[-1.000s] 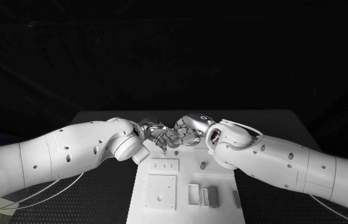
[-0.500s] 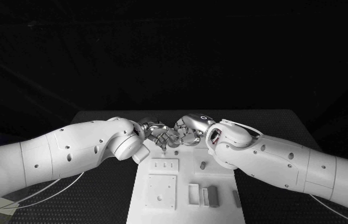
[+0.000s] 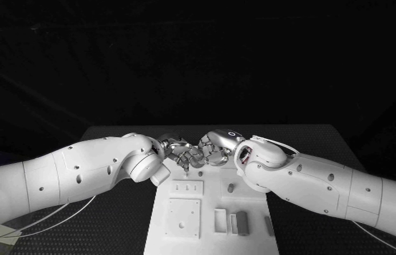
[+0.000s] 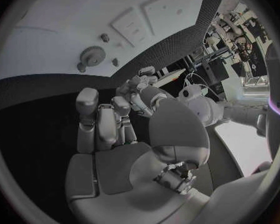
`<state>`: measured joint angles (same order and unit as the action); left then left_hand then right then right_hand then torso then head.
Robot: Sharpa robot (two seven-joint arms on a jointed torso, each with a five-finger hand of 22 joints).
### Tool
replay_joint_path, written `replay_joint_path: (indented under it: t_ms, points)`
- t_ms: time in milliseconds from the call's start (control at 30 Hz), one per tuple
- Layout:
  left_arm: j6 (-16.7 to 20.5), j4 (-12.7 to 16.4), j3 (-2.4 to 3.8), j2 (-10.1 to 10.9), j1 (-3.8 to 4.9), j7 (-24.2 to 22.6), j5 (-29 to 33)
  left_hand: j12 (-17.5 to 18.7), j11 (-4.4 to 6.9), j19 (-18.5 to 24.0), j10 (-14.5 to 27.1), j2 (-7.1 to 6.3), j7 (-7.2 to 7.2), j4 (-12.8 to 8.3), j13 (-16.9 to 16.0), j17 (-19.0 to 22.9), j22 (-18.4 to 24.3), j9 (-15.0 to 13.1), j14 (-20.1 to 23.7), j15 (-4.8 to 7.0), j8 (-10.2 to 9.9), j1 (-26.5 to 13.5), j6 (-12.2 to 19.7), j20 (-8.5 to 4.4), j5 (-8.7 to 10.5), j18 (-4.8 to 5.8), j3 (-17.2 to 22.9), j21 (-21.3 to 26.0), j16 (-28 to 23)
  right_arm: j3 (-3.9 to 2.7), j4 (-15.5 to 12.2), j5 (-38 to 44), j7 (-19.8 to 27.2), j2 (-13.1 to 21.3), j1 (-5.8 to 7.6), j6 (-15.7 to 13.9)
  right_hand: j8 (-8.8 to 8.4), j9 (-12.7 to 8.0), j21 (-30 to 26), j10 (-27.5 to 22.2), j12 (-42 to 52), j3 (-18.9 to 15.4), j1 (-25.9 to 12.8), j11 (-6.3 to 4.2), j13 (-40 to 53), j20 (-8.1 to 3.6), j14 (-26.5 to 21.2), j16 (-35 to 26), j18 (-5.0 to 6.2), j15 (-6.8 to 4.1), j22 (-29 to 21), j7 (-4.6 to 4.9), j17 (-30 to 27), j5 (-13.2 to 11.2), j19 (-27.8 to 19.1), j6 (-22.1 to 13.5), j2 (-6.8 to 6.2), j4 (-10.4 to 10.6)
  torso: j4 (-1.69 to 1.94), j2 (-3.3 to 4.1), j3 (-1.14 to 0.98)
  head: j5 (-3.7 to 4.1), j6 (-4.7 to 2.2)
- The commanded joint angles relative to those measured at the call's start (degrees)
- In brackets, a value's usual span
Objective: Assemble the parts on the task board
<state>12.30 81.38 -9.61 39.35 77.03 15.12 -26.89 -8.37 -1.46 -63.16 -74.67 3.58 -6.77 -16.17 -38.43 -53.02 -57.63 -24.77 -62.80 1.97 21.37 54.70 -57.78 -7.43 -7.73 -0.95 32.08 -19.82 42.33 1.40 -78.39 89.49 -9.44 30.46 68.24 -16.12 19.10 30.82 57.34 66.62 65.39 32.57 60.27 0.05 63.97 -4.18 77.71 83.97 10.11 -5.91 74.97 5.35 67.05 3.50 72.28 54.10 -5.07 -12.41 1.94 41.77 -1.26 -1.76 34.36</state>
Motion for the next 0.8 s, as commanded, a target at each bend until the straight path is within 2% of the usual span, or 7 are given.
replay_joint_path:
  t_ms: [33, 233, 433, 800]
  points:
    - [0.06, 0.06, 0.06, -0.1, 0.03, -0.27, 0.09, -0.42, 0.19, -0.8, -0.91, 0.06, 0.99, -0.07, -0.4, -0.26, -0.56, -1.2, -0.86, 0.25, 0.54, -0.99, -1.6, -0.23, -2.02, -0.8, 0.43, -0.6, 1.04, -0.01, -0.07, -0.01, 0.56, -0.02, -0.03, 0.76, -0.15, 0.05, -0.1, 0.0, 0.05, 0.0, -0.28, -0.31, -0.08, -0.3, -0.03, 0.01, 4.89, -0.44, 0.76, 0.82, -0.09, 0.08, -0.03, 0.7, -0.03, 0.38, 0.05, 0.01, 0.03, -0.01, 0.03]
    - [0.2, 0.05, 0.06, -0.08, 0.03, -0.25, 0.11, -0.69, 0.32, -0.89, -1.03, 0.16, 1.13, -0.14, -0.66, -0.3, -1.0, -1.46, -0.83, 0.39, 0.63, -1.22, -1.88, -0.4, -2.46, -0.76, 0.61, -0.75, 1.56, 0.0, 0.01, -0.15, 0.52, -0.02, -0.03, 0.98, -0.71, 0.02, -0.32, -0.19, -0.12, -0.09, -0.57, -0.14, -0.15, -0.31, -0.19, -0.21, 4.89, -0.3, 0.71, 1.02, -0.44, 0.09, -0.05, -0.07, -0.85, 0.6, 0.0, 0.0, 0.02, -0.01, 0.04]
    - [0.31, -0.11, 0.06, -0.09, 0.03, -0.18, 0.12, -0.82, 0.39, -0.96, -1.13, 0.16, 1.21, -0.15, -0.76, -0.3, -1.2, -1.58, -0.85, 0.45, 0.68, -1.31, -2.04, -0.48, -2.52, -0.74, 0.68, -0.82, 1.78, 0.0, -0.34, -1.15, 1.23, 0.58, -0.03, 1.0, -1.9, -0.27, -0.7, -0.7, -0.44, -0.13, -0.93, 0.41, -0.25, -0.3, -0.73, -0.61, 4.89, 0.2, 0.66, 1.62, -1.2, 0.1, -0.2, -1.83, -2.16, 1.12, 0.03, 0.0, 0.0, 0.04, 0.12]
    - [-0.53, -0.35, 0.06, 0.3, 0.02, 0.54, -0.55, -1.62, 0.82, -1.51, -1.89, 0.05, 1.6, -0.2, -1.36, -0.25, -2.26, -2.24, -1.17, 0.83, 0.96, -1.85, -2.88, -0.88, -3.86, -0.73, 0.96, -1.29, 2.95, 0.01, 0.57, -2.04, 1.61, 2.64, -0.09, -3.9, -3.16, -0.63, -1.26, -1.44, -0.72, 0.33, -1.38, 1.16, -0.38, -0.38, -1.49, -1.13, 4.89, 0.91, 0.58, 2.38, -2.21, 0.1, -0.26, -3.58, -4.46, 2.95, -0.02, -0.03, -0.08, -0.06, 0.18]
